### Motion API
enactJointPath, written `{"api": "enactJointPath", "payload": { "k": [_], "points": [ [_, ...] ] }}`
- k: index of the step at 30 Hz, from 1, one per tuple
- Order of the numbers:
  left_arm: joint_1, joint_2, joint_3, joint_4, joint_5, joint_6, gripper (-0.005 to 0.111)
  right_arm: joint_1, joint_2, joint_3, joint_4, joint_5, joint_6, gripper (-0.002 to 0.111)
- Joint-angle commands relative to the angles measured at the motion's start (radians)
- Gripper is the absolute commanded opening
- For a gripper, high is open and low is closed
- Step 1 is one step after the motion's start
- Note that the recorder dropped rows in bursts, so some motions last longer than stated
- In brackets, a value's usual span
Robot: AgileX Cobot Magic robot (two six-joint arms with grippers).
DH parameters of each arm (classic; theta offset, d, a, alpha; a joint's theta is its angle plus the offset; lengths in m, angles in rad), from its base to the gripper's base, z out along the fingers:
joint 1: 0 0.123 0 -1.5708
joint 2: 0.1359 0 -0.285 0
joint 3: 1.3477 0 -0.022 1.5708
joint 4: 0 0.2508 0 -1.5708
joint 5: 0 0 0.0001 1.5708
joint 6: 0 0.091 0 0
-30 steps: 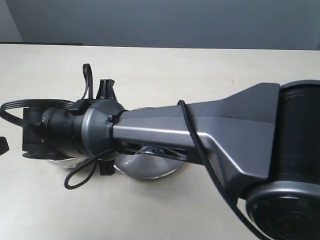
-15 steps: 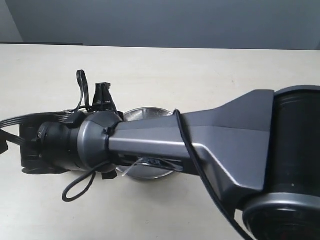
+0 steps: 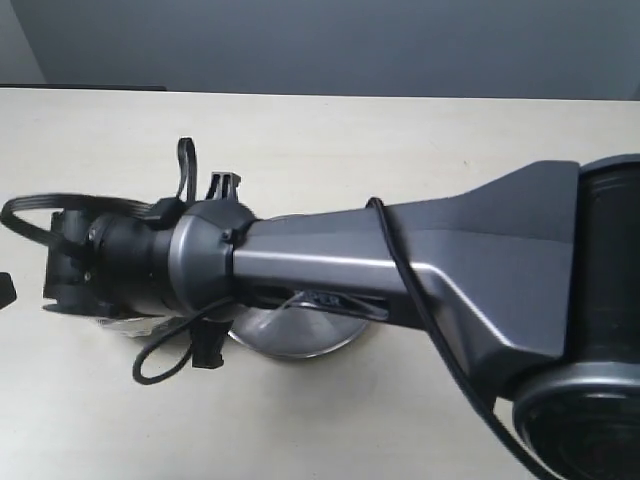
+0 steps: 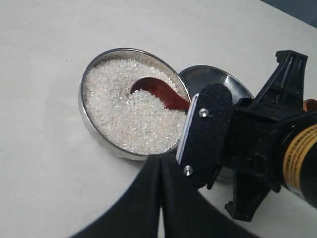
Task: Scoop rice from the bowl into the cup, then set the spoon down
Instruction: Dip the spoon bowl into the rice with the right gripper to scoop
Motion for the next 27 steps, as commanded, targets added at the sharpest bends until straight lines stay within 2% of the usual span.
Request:
{"api": "enactJointPath", "payload": {
  "k": [1, 10, 20, 27],
  "points": [
    [-0.005, 0.002, -0.004, -0.002, -0.01, -0.002, 0.0, -0.032, -0.024, 0.002, 0.085, 0.003, 0.0, -0.001],
    [-0.005, 0.002, -0.004, -0.002, -0.009, -0.002, 0.0, -0.043, -0.032, -0.004, 0.143, 0.003, 0.0, -0.001],
    [-0.005, 0.002, -0.004, -0.004, -0.007, -0.002, 0.0, -0.103, -0.032, -0.141, 0.309, 0.003, 0.0, -0.001],
    [-0.005, 0.002, -0.004, -0.004, -0.007, -0.002, 0.0, -0.105, -0.025, -0.146, 0.31, 0.003, 0.0, -0.001]
  ]
}}
